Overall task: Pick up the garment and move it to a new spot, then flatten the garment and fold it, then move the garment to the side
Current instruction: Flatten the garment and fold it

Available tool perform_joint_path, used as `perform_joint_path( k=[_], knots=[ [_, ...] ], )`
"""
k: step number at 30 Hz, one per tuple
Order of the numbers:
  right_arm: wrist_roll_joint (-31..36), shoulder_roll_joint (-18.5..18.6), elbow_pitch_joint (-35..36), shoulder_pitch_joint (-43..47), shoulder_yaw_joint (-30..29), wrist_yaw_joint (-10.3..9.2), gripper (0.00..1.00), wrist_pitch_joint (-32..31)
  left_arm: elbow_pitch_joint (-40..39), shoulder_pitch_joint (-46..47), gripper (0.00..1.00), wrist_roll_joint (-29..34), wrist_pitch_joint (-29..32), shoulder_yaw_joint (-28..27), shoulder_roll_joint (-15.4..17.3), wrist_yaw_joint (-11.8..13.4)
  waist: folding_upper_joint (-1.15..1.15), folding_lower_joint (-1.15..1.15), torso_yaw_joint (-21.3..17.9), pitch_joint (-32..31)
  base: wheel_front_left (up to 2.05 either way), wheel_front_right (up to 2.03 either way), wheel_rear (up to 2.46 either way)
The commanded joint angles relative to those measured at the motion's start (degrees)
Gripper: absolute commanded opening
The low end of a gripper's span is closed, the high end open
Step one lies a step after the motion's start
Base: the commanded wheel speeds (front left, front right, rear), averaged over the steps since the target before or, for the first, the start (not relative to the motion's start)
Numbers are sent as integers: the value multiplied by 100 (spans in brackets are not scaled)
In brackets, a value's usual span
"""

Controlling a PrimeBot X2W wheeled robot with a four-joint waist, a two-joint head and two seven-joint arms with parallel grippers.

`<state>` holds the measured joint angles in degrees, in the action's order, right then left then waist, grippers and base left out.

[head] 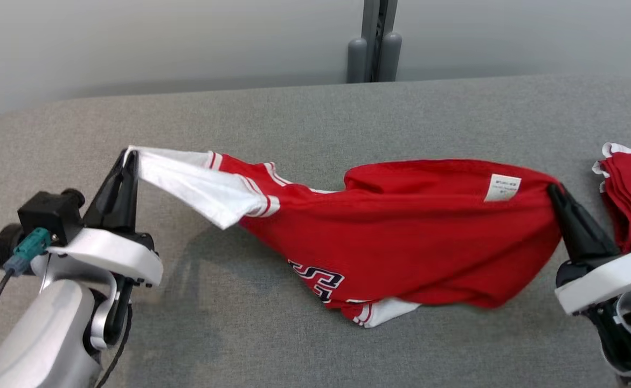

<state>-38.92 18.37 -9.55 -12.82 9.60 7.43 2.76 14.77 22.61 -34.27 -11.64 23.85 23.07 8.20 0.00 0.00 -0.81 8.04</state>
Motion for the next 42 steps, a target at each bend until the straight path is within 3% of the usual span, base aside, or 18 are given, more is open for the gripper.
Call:
perform_joint_path(
  k=[1, 9, 17, 24, 31, 42],
  knots=[
    [-162, 81, 218, -166, -90, 12, 0, -68, -225, 233, 0, 81, 93, -17, 96, 39, 0, 0, -59, -218, 0, 0, 0],
    [-666, 151, 940, -1192, -505, 11, 0, -428, -983, 1445, 0, 272, 631, -39, 338, -68, 0, 0, -118, -473, 0, 0, 0],
    [-712, 231, 902, -2437, -662, 12, 0, -732, -781, 2695, 0, 300, 930, -23, 258, -300, 0, 0, -204, -588, 0, 0, 0],
    [-740, 154, 422, -3164, -551, 12, 0, -845, -245, 3413, 0, 266, 888, 37, 51, -481, 0, 0, -215, -497, 0, 0, 0],
    [-529, 40, -279, -3917, -209, 12, 0, -681, 639, 4095, 0, 370, 543, 100, -123, -744, 0, 0, -232, 27, 0, 0, 0],
    [32, -662, -2131, -6133, 406, 11, 0, 548, 2443, 5859, 0, 687, -258, 98, -487, -1082, 0, 0, -286, 786, 0, 0, 0]
  ],
)
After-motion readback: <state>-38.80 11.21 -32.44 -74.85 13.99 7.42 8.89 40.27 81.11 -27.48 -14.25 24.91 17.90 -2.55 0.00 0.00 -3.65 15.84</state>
